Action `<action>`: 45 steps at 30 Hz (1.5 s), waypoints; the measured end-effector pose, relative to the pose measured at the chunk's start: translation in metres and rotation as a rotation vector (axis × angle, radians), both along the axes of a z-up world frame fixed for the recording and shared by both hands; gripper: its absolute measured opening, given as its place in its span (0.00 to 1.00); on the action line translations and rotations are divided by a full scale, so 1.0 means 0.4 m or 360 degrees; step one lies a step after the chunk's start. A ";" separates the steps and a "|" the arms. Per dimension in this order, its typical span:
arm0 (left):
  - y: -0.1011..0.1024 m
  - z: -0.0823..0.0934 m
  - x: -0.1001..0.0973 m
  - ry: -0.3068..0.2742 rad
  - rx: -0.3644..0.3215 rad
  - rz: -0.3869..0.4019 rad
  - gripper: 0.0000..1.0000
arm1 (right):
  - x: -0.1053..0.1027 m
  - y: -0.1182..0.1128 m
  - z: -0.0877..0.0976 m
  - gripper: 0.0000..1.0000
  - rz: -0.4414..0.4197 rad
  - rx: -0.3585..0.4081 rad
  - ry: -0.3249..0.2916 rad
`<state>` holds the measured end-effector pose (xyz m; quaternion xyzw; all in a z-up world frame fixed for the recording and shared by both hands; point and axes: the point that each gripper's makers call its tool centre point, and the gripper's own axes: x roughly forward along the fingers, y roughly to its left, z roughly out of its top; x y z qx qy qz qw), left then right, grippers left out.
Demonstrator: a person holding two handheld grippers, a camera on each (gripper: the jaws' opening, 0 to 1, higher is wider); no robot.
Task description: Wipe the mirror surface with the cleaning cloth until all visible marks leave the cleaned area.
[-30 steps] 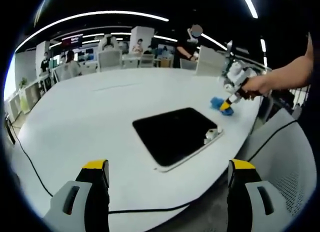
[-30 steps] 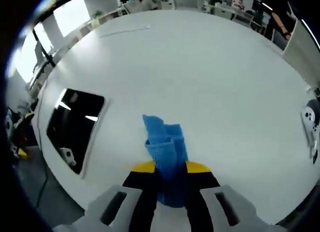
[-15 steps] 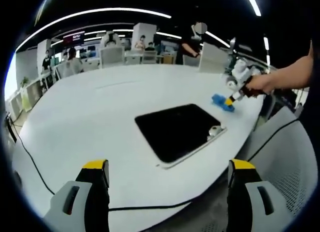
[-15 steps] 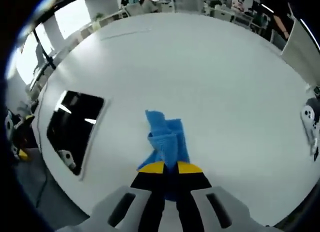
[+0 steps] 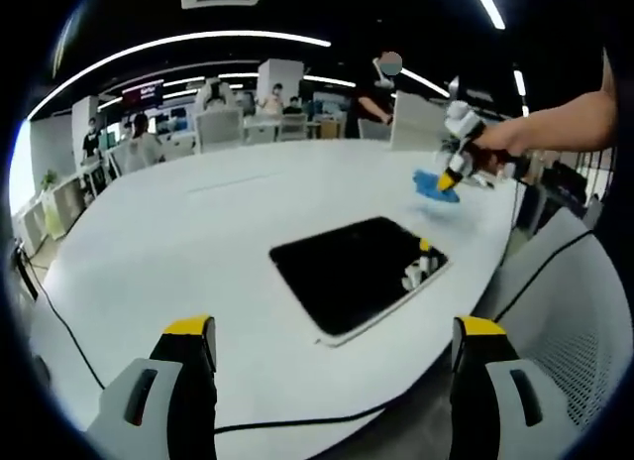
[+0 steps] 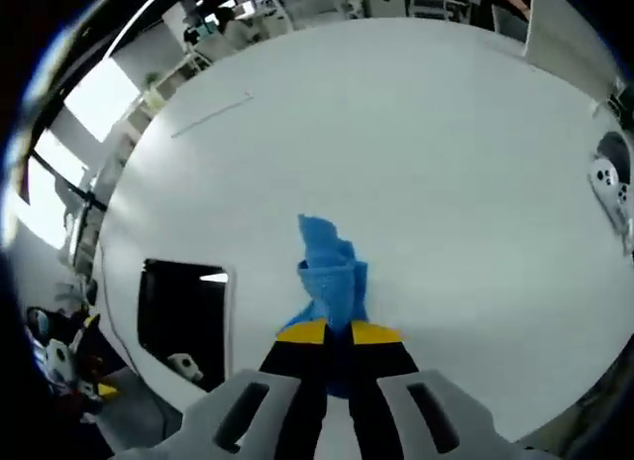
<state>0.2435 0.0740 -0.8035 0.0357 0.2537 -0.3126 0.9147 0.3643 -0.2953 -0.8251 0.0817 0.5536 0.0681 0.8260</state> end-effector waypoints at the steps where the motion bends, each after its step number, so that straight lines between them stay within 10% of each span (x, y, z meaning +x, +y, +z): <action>1: -0.002 0.000 -0.002 0.0004 0.0001 -0.0009 1.00 | 0.006 0.001 -0.002 0.01 -0.0009 0.0007 0.0006; 45: -0.002 -0.003 -0.004 0.0019 -0.0023 -0.0001 0.99 | 0.043 0.390 -0.105 0.01 0.0335 -0.0018 0.0190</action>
